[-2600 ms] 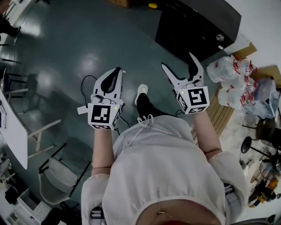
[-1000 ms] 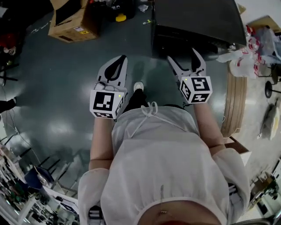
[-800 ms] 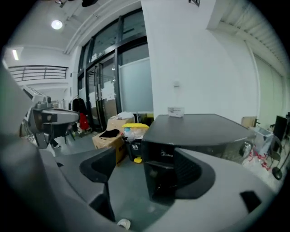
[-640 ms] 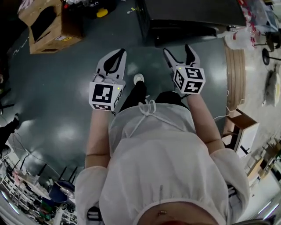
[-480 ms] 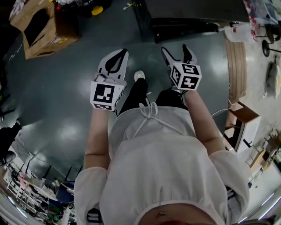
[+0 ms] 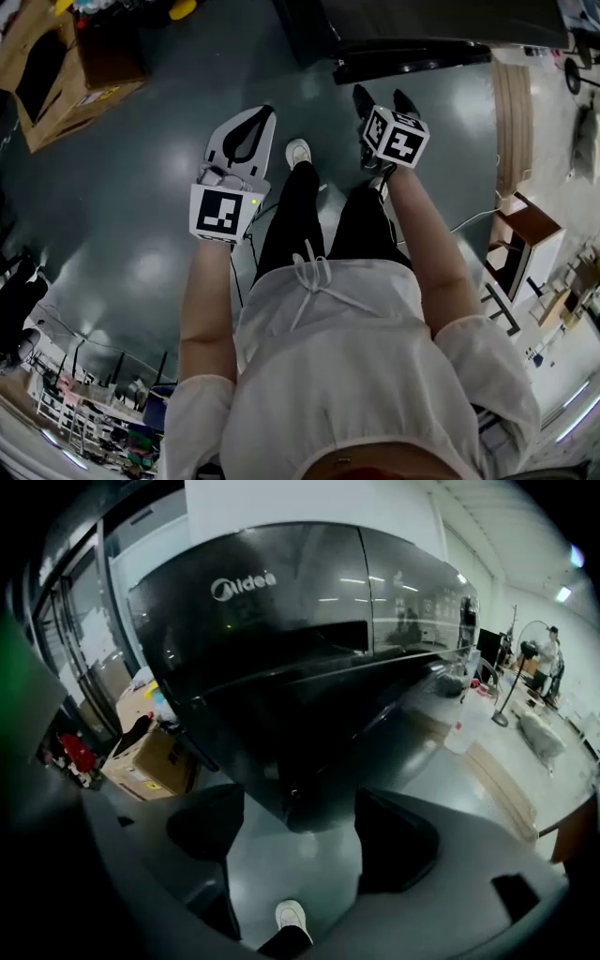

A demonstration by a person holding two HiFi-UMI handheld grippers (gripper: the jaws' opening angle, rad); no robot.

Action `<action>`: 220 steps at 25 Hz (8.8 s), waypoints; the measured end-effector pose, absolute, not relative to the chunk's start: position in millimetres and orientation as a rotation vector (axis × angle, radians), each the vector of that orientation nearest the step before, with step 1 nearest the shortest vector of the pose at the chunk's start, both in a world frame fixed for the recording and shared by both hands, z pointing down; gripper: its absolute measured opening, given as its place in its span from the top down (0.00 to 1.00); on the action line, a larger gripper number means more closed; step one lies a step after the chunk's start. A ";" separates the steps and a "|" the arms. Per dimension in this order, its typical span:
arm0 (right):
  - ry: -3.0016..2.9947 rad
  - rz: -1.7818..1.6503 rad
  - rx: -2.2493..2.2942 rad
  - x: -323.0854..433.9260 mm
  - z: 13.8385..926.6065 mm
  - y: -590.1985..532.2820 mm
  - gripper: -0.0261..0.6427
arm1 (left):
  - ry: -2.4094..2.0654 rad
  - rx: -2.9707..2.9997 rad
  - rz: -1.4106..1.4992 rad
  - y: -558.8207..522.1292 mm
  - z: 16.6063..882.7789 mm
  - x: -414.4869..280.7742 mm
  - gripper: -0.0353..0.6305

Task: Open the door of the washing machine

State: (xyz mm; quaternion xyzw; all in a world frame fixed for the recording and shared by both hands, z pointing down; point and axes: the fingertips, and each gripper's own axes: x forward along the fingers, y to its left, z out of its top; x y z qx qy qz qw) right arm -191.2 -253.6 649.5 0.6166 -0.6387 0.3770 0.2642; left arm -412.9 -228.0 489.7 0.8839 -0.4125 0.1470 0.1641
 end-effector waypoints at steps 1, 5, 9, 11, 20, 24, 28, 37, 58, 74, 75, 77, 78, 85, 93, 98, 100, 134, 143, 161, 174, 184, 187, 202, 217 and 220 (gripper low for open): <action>-1.701 1.035 1.683 -187.9 657.2 -257.0 0.42 | -1.167 2.510 0.425 -229.0 496.5 -412.8 0.91; -1.617 1.059 1.736 -179.0 681.1 -270.5 0.46 | -1.153 2.503 0.446 -234.0 520.9 -411.1 0.91; -1.515 1.054 1.796 -175.0 692.4 -278.8 0.56 | -1.166 2.507 0.435 -245.0 524.3 -413.7 0.91; -1.436 1.059 1.855 -170.5 692.8 -277.9 0.66 | -1.176 2.505 0.411 -251.7 521.9 -416.5 0.91; -1.383 1.122 1.885 -168.2 697.7 -276.2 0.67 | -1.165 2.509 0.399 -255.2 529.7 -406.3 0.91; -1.360 1.185 1.917 -171.1 703.8 -272.9 0.70 | -1.157 2.519 0.434 -248.8 533.3 -399.0 0.91; -1.382 1.196 1.917 -170.0 703.6 -268.0 0.71 | -1.147 2.513 0.439 -241.0 532.9 -386.3 0.91; -1.359 1.253 1.867 -160.0 704.7 -247.9 0.73 | -1.203 2.514 0.443 -224.8 518.3 -378.0 0.91; -1.413 1.266 1.723 -80.3 712.0 -129.5 0.78 | -1.182 2.525 0.343 -140.6 517.1 -276.5 0.91; -1.399 1.301 1.705 41.1 715.9 -38.2 0.84 | -1.088 2.586 0.487 -72.0 540.8 -165.1 0.91; -1.405 1.298 1.697 49.1 716.8 -33.5 0.84 | -1.104 2.592 0.449 -71.0 539.3 -156.3 0.91; -1.421 1.298 1.683 65.2 718.4 -26.7 0.83 | -1.122 2.596 0.410 -68.2 540.0 -138.9 0.91; -1.433 1.303 1.674 72.9 719.5 -24.7 0.83 | -1.123 2.594 0.411 -66.2 542.4 -130.4 0.91; -1.549 1.337 1.581 120.4 722.1 -9.5 0.81 | -1.092 2.570 0.441 -42.5 558.4 -71.8 0.91; -1.531 1.249 1.608 168.3 713.5 -5.3 0.83 | -0.950 2.638 0.518 -40.4 557.2 -14.6 0.91; -1.558 1.250 1.620 210.9 708.1 -1.7 0.82 | -0.901 2.695 0.482 -41.5 552.9 30.9 0.91; -1.562 1.257 1.615 230.2 708.7 -0.1 0.82 | -0.871 2.705 0.491 -38.9 554.9 48.5 0.91; -1.534 1.038 1.662 407.5 711.7 -18.2 0.79 | -0.581 2.814 0.507 -81.2 562.0 247.4 0.91; -1.531 1.005 1.645 409.1 702.2 -10.6 0.83 | -0.557 2.835 0.508 -83.1 556.1 246.4 0.91; -1.668 0.776 1.691 352.3 569.5 -12.9 0.95 | -0.765 2.855 0.358 -64.7 462.6 190.3 0.91; -2.035 0.534 1.687 238.4 438.0 -57.0 0.95 | -1.146 2.805 0.302 -79.9 367.5 57.4 0.91; -2.325 0.231 1.559 137.6 328.9 -104.3 0.95 | -1.450 2.731 0.390 -80.5 308.5 -47.1 0.91; -2.431 0.163 1.472 107.4 303.1 -111.4 0.95 | -1.578 2.690 0.248 -84.2 278.3 -67.9 0.91; -2.685 -0.118 1.345 39.1 200.2 -122.2 0.95 | -1.917 2.615 0.228 -61.9 189.4 -155.4 0.91; -2.741 -0.152 1.294 15.0 181.7 -126.7 0.96 | -1.975 2.538 0.216 -62.4 175.6 -187.9 0.91; -2.733 -0.129 1.299 13.8 182.7 -123.7 0.96 | -1.962 2.538 0.212 -62.1 175.8 -189.4 0.91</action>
